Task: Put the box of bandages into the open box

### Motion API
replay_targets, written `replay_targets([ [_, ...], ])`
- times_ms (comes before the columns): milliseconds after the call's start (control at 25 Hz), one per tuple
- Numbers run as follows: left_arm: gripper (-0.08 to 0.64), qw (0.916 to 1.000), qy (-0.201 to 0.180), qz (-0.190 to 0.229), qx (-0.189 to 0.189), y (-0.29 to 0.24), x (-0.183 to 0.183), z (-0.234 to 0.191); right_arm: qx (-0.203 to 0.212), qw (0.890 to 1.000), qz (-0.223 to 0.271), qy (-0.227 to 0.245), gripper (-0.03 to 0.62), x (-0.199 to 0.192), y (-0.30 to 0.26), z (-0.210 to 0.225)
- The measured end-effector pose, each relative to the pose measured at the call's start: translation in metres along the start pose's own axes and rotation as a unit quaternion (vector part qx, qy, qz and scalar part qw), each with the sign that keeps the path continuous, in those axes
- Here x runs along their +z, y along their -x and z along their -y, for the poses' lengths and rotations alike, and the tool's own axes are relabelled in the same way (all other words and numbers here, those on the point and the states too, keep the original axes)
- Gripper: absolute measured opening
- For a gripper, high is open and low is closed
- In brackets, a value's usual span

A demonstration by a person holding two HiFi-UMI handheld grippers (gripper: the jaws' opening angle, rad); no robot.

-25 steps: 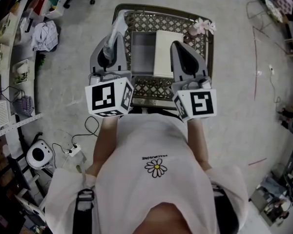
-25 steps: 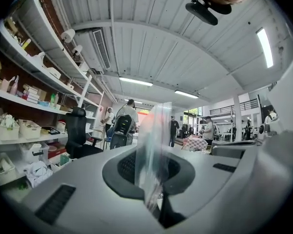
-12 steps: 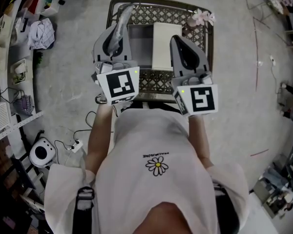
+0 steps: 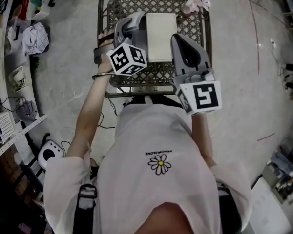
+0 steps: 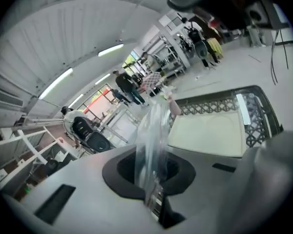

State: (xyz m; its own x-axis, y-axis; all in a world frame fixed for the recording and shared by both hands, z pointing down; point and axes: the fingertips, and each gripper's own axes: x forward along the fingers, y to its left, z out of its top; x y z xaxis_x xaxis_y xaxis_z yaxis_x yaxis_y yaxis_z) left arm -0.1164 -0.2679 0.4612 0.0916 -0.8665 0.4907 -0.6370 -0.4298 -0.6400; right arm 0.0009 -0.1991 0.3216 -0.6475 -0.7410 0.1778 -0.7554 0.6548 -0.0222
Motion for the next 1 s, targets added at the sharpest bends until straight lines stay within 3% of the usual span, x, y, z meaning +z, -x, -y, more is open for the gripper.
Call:
replay_targets([
  [160, 0.038, 0.9969, -0.047, -0.043, -0.046, -0.035, -0.022, 0.035, -0.008, 1.000, -0.014, -0.019, 0.031, -0.013, 0.010, 0.005],
  [360, 0.040, 0.9899, -0.064, -0.083, -0.095, -0.062, -0.052, 0.068, -0.030, 0.998, -0.035, -0.031, 0.031, -0.030, 0.026, 0.012],
  [600, 0.040, 0.9776, -0.143, -0.107, -0.111, -0.080, -0.068, 0.088, -0.064, 0.995, -0.060, -0.048, 0.031, -0.051, 0.047, 0.026],
  [840, 0.040, 0.9624, -0.174, -0.149, -0.146, -0.097, -0.093, 0.112, -0.087, 0.992, -0.070, -0.060, 0.031, -0.058, 0.066, 0.031],
  [1000, 0.041, 0.9647, -0.181, -0.146, -0.123, -0.103, -0.097, 0.110, -0.088, 0.991, -0.077, -0.060, 0.031, -0.063, 0.075, 0.031],
])
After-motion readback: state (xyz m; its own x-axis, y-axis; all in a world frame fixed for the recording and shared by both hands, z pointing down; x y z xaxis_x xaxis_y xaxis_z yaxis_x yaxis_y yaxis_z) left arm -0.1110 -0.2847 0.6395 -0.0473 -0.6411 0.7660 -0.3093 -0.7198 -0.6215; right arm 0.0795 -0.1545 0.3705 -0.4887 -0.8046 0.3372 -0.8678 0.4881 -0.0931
